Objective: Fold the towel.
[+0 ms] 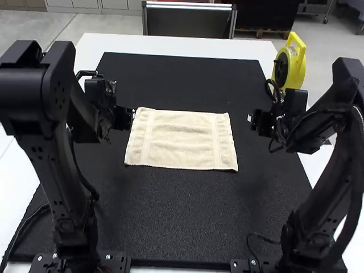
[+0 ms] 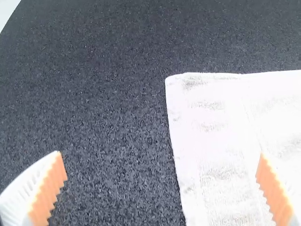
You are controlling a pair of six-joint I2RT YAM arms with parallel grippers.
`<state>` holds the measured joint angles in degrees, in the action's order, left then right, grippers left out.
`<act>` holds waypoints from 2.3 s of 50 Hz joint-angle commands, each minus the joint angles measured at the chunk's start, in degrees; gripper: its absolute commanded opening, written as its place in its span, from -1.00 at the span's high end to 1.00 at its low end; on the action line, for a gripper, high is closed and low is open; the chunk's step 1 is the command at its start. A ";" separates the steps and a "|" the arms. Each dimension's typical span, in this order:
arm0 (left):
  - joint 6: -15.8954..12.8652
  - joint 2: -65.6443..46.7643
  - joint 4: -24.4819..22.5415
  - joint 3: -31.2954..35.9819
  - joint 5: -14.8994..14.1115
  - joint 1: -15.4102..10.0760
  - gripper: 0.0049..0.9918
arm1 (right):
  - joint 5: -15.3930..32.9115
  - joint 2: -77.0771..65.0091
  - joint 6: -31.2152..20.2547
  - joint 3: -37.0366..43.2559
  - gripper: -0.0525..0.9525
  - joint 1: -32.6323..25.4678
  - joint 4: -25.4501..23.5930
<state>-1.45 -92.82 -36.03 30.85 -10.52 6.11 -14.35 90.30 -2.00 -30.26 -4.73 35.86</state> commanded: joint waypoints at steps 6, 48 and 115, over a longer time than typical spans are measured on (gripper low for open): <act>0.93 -5.27 -0.53 5.71 -1.60 0.31 -0.93 | 0.46 4.62 -0.20 -3.84 -0.90 3.94 3.78; 0.31 -19.16 2.02 19.25 -6.35 0.13 -0.91 | -4.11 22.46 3.05 -16.32 -0.89 7.11 5.63; -2.24 -28.65 12.39 32.25 -7.49 -0.40 -0.92 | -5.34 36.26 -2.75 -37.50 -0.91 9.65 -10.19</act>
<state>-2.83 -120.64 -23.90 60.88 -16.73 6.09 -18.79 126.15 -4.36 -65.93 4.12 25.82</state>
